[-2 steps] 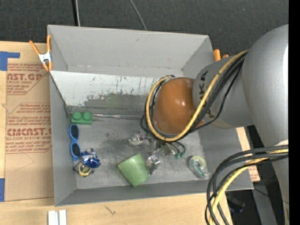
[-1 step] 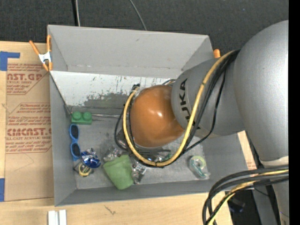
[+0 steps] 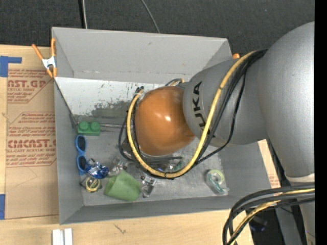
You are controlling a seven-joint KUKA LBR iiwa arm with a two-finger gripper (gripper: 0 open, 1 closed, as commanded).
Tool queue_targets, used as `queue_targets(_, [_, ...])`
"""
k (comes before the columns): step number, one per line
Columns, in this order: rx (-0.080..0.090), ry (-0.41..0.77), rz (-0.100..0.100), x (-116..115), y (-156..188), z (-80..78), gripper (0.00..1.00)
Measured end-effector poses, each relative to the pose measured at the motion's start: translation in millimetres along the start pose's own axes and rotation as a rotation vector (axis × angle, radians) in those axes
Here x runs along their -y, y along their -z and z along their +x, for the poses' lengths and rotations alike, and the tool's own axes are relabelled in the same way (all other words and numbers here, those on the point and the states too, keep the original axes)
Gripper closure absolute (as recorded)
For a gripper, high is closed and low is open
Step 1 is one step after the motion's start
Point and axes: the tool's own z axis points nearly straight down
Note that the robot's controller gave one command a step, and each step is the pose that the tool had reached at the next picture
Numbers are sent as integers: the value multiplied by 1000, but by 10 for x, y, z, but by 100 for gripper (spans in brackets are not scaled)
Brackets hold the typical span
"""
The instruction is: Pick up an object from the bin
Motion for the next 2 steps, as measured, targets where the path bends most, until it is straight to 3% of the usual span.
queue_targets(1, [-27, -108, -3, -246, -267, -487, 0])
queue_targets(2, [-32, -367, -6, -280, -285, -487, 0])
